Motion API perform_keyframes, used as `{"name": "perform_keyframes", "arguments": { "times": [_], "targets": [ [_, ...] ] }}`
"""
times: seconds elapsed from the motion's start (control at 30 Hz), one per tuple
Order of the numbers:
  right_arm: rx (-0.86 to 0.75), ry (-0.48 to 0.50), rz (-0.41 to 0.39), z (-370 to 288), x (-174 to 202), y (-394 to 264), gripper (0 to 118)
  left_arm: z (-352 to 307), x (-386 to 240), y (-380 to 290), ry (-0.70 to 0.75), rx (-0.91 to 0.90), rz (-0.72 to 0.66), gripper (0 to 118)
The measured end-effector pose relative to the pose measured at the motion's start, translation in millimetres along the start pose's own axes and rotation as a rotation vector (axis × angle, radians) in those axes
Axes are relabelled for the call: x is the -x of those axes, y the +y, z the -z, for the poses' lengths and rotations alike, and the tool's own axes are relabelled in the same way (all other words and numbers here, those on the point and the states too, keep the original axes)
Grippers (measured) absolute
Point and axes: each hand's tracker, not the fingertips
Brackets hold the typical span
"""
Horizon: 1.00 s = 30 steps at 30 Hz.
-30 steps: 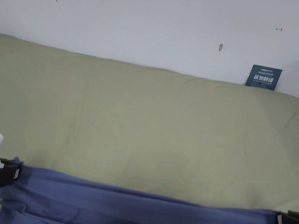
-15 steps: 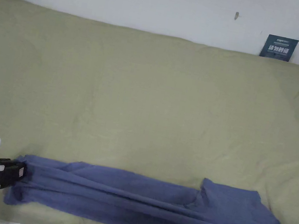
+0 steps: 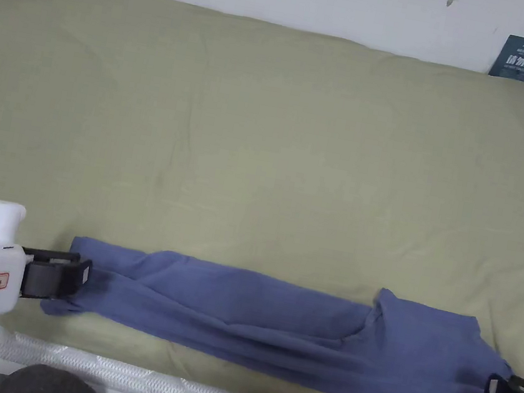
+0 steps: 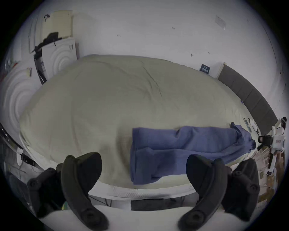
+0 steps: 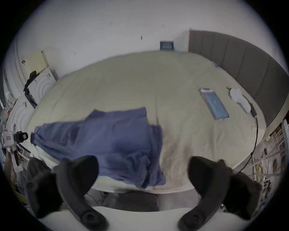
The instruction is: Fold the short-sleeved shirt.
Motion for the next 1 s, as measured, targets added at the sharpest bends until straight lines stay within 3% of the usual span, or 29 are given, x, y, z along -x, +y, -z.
{"name": "perform_keyframes", "arguments": {
  "times": [0.1,0.13,0.17,0.2,0.23,0.4,0.67,0.9,0.93,1.0],
  "targets": [
    [-0.064,0.004,-0.03,-14.7,15.8,0.9,105,-14.7,-5.9,6.3,0.034,-0.05,0.006,105],
    [-0.1,0.005,-0.052,-21.2,25.6,0.9,91,-19.2,-9.3,6.8,0.039,-0.076,0.002,85],
    [-0.131,-0.026,-0.072,-19.6,36.1,-1.7,50,-19.9,-12.0,6.6,0.039,-0.092,-0.012,35],
    [-0.15,-0.059,-0.106,-21.2,46.0,-3.3,5,-15.8,-9.4,6.7,0.078,-0.122,-0.022,0],
    [-0.201,-0.067,-0.106,-25.8,54.5,-4.5,0,-12.8,-6.5,7.7,0.045,-0.097,-0.019,0],
    [-0.257,-0.07,-0.117,-26.1,67.3,-7.4,0,-4.3,6.3,15.1,-0.011,-0.029,-0.077,0],
    [-0.328,-0.124,-0.117,-57.3,104.9,-16.7,0,46.1,64.6,41.8,-0.194,0.251,-0.296,0],
    [-0.327,-0.161,-0.155,-54.9,113.6,-19.5,0,88.2,99.1,59.5,-0.483,0.398,-0.47,0],
    [-0.322,-0.158,-0.151,-53.1,114.5,-18.8,0,93.9,99.2,58.8,-0.518,0.415,-0.468,4],
    [-0.313,-0.149,-0.135,-50.2,116.9,-18.4,0,104.5,100.2,55.1,-0.535,0.436,-0.447,26]
  ]
}}
